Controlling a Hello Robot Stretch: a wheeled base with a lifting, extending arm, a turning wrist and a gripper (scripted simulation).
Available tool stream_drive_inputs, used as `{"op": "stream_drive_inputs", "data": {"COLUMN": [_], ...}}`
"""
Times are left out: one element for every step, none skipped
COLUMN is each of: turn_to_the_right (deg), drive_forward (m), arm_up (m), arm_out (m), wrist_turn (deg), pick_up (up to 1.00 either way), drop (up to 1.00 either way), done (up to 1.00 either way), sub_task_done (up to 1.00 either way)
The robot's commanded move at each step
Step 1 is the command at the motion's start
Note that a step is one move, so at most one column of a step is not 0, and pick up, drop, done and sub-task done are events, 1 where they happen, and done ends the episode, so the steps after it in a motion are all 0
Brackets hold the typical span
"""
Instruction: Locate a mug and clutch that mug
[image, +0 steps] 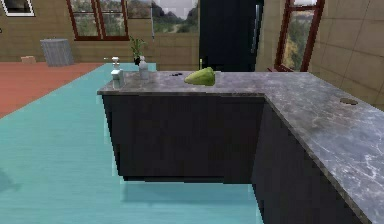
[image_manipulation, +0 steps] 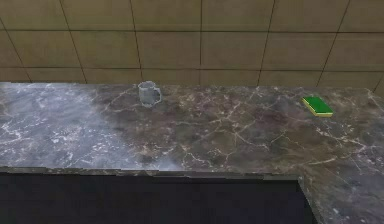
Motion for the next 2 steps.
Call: {"op": "stream_drive_inputs", "data": {"turn_to_the_right": [0.0, 0.0], "drive_forward": [0.00, 0.00], "arm_up": [0.50, 0.38], "arm_out": [0.00, 0.00], "wrist_turn": [0.0, 0.0], "pick_up": [0.00, 0.00], "drop": [0.00, 0.00], "done": [0.00, 0.00], "sub_task_done": [0.00, 0.00]}}
